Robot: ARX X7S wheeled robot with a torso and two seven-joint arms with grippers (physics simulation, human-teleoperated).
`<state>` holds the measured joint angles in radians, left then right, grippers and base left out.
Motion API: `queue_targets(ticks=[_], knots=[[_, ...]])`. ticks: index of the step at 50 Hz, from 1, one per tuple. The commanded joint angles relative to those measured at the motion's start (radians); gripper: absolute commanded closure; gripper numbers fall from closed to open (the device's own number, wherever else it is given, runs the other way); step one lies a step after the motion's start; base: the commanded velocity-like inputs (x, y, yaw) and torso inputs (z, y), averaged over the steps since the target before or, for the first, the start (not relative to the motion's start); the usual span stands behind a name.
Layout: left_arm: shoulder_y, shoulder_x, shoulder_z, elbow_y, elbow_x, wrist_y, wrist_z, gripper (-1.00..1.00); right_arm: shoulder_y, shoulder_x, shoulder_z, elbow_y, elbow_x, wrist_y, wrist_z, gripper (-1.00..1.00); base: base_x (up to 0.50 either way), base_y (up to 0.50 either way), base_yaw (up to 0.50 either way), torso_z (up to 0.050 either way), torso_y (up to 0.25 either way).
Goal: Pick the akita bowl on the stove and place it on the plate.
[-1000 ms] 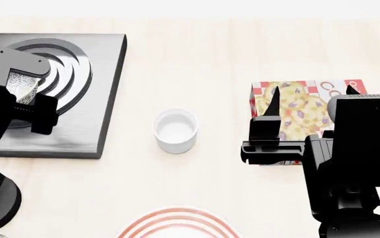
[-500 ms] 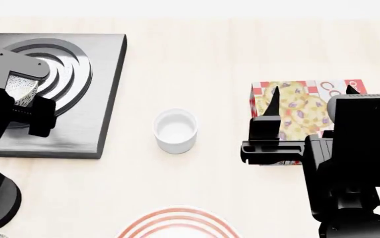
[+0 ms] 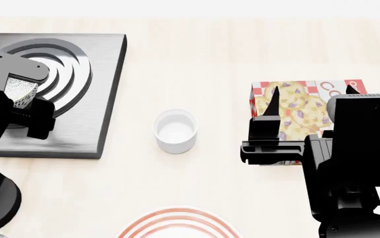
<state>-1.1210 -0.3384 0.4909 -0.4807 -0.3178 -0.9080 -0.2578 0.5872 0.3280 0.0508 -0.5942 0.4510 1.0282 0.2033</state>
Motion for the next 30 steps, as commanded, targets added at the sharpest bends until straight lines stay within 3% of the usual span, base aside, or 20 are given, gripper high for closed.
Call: queue_targets(ticks=[1,30], knots=[[-0.001,-0.003,0.003,-0.001,-0.002,-0.001,0.005,1.00,0.000,0.002,-0.001,0.000,0.005,-0.001,0.004,-1.00,0.00,0.00,0.00,0.000,0.000],[-0.001,0.001,-0.022,0.023,-0.031,-0.020,0.001,1.00,0.000,0.008,-0.004,0.002,0.015,-0.005,0.012,-1.00,0.00,0.00,0.00,0.000,0.000]])
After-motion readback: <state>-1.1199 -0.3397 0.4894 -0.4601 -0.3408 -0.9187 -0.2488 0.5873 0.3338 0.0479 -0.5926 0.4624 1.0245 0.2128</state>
